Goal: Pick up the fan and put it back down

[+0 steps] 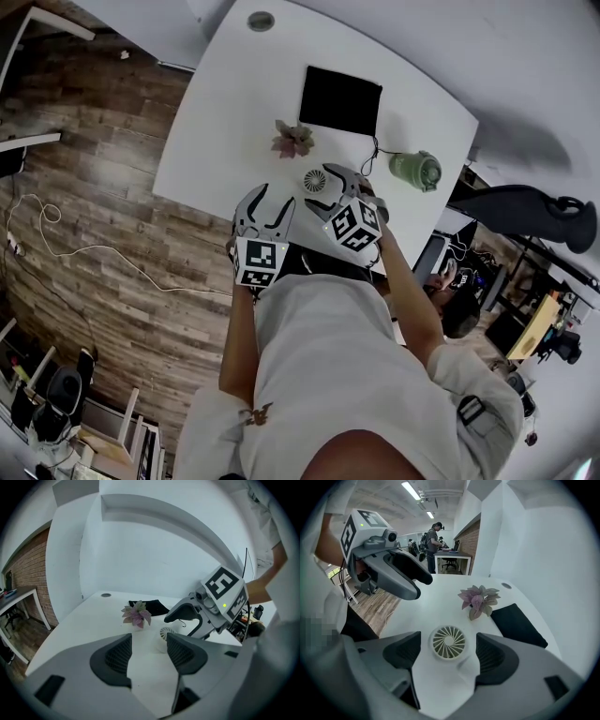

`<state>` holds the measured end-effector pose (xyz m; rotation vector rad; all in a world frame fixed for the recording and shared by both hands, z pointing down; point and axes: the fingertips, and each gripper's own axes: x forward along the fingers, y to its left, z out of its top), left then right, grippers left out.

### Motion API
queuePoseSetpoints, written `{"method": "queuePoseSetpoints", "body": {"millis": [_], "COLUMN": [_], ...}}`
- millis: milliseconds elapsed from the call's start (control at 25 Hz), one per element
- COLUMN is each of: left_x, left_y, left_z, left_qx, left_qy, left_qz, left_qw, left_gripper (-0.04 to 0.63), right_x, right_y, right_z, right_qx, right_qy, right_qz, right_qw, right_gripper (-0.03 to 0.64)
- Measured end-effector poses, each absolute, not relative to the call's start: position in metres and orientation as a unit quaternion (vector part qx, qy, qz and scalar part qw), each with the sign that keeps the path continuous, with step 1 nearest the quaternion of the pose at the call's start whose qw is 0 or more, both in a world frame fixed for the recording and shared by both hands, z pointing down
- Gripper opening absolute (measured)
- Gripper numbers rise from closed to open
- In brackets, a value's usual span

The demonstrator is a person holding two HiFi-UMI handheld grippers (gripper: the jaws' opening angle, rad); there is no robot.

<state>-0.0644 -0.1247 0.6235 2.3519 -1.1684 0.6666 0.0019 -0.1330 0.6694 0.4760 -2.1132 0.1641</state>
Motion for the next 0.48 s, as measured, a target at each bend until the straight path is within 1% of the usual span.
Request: {"method": "queuePoseSetpoints", "body": {"millis": [480], "left_x": [-0.068], "left_y": [-0.132], "left_z": [0.635], "left_qx": [0.847], "left_qy": [-0.414], "left_qz": [0.25], "left_qw": [0.22], "left_gripper": [0.23], "right_x": [-0.001], "right_y": [-0.139], "right_z": [0.691], "right_qx": [0.167], "right_qy": [-0.852], "right_qz": [0.074], "right_qw": [0.49], "right_gripper": [0.37]}}
